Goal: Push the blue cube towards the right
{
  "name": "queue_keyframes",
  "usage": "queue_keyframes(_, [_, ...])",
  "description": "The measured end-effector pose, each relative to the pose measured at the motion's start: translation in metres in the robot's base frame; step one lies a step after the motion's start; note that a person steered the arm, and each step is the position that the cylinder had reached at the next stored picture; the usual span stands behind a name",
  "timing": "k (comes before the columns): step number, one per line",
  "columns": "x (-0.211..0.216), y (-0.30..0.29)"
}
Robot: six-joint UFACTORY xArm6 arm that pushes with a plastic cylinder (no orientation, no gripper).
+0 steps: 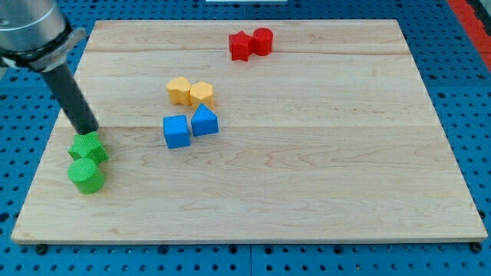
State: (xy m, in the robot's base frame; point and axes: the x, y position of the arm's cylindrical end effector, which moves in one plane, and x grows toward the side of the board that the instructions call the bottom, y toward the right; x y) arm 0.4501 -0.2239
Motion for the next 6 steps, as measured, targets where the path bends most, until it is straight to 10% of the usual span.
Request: queue_keyframes(6, [-0.037, 0.009])
